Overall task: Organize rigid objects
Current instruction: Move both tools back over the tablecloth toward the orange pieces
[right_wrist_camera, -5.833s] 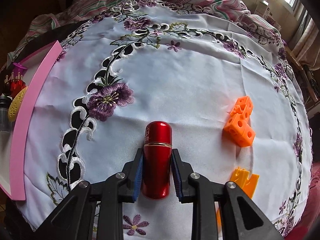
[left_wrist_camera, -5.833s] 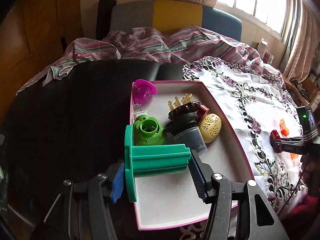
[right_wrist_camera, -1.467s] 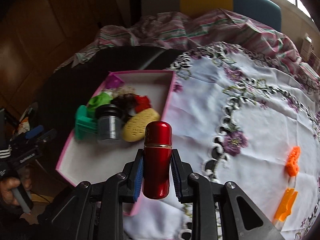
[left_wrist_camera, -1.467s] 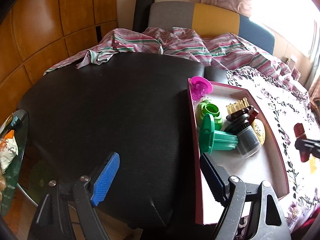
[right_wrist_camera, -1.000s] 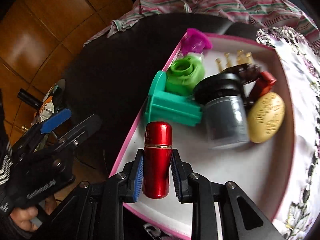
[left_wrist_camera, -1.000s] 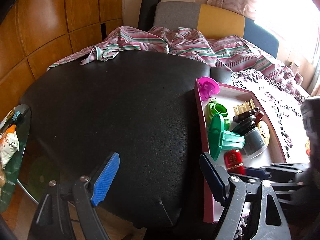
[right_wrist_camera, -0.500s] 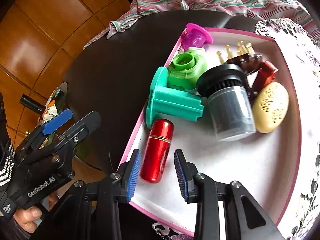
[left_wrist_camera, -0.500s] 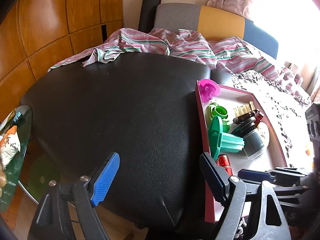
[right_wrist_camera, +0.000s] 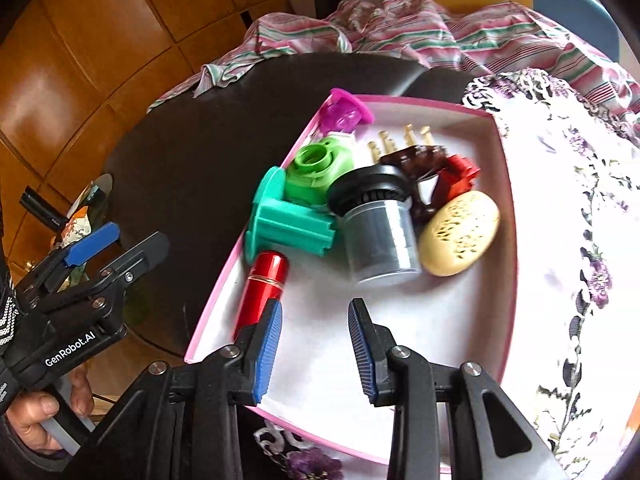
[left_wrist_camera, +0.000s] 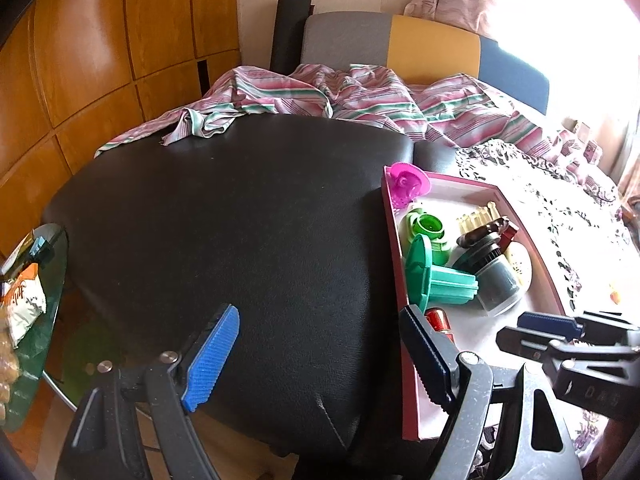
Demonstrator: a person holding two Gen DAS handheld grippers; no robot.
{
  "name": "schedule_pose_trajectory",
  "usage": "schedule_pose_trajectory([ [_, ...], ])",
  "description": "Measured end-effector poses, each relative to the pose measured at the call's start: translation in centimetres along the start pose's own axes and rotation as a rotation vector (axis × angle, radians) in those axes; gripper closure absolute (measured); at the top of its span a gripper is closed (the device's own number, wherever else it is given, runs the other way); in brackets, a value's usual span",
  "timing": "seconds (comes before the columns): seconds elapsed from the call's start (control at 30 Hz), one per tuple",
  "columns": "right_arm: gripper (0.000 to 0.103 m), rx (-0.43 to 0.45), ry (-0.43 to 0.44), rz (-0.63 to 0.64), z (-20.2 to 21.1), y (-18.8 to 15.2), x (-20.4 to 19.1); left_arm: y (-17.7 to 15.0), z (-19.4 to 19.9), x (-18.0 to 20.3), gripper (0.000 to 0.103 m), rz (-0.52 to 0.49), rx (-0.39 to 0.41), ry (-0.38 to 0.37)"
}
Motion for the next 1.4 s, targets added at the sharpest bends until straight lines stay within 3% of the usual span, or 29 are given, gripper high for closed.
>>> schedule_pose_trajectory([
  [0.47,0.069,0.062,-0.080,-0.079,3.9,-0.7,5.8,0.1,0.2,2.4,0.020,-0.061,0.002,-0.004],
  [0.83,0.069,0.098,-0.252,-0.246,8.4,-2.4,16.6,1.3,0.6,5.6,0.020,-0.138,0.017,-0.031],
  [1.13,0.069,0.132,-0.418,-0.517,12.6,-7.0,29.1,2.8,1.2,10.9,0.020,-0.241,0.043,-0.098],
  [1.3,0.069,0.177,-0.420,-0.801,14.0,-11.3,35.0,3.6,1.7,14.8,0.020,-0.303,0.054,-0.148],
  [1.4,0.069,0.267,-0.402,-0.920,15.9,-12.8,36.8,3.9,1.5,17.2,0.020,-0.326,0.039,-0.196],
])
Point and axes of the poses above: each gripper's, at about its wrist camera, not at the fingertips, and z roughly against the way its jaws point, x to its right, y to its top, the point moved 4 cm from there along -z, roughly the way its jaws point, and after that the axes turned 9 degrees about -x, right-handed, at the moved point
